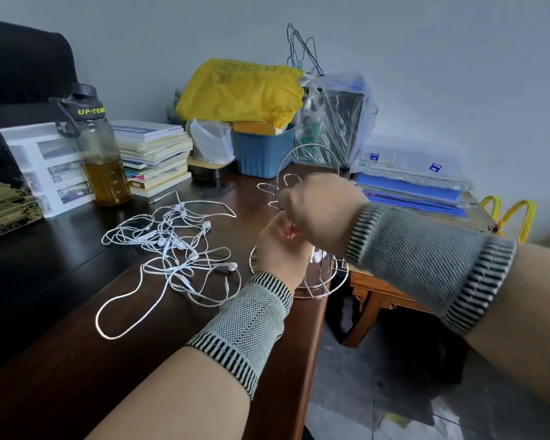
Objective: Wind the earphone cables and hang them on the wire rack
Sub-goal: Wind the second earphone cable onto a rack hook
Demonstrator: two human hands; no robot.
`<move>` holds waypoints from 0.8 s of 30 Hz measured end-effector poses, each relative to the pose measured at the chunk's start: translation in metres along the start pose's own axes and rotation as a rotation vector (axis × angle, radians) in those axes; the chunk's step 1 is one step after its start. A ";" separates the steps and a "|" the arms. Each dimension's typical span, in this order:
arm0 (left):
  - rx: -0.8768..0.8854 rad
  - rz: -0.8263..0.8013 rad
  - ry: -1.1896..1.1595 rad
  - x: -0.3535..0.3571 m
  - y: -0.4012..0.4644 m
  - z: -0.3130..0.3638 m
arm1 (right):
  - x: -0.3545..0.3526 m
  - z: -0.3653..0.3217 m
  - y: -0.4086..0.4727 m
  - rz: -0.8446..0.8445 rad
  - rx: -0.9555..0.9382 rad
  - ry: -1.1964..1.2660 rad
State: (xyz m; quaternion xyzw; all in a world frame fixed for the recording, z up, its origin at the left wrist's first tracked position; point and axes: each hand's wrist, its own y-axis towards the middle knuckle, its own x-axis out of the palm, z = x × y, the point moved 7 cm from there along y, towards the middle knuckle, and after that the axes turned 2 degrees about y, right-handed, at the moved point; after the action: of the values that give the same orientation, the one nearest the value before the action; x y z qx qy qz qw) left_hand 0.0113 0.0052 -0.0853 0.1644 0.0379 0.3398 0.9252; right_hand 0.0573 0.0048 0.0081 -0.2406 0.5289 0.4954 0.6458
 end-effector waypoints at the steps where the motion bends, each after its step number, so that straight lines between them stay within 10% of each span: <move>1: -0.012 -0.018 -0.032 0.003 0.000 0.001 | -0.004 -0.003 -0.006 0.109 -0.047 0.004; 6: -0.081 -0.124 -0.213 0.012 0.003 0.002 | 0.004 -0.005 -0.035 0.642 -0.086 0.018; 13: -0.087 -0.083 -0.243 0.005 0.007 -0.009 | 0.032 0.022 -0.069 0.859 0.238 0.491; 24: -0.154 -0.055 -0.276 -0.001 0.001 -0.006 | 0.078 0.051 -0.073 0.686 0.693 1.349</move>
State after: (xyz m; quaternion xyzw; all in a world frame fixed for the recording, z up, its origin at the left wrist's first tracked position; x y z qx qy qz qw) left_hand 0.0083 0.0069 -0.0911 0.1371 -0.1114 0.2902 0.9405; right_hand 0.1416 0.0480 -0.0626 -0.0990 0.9688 0.2234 0.0411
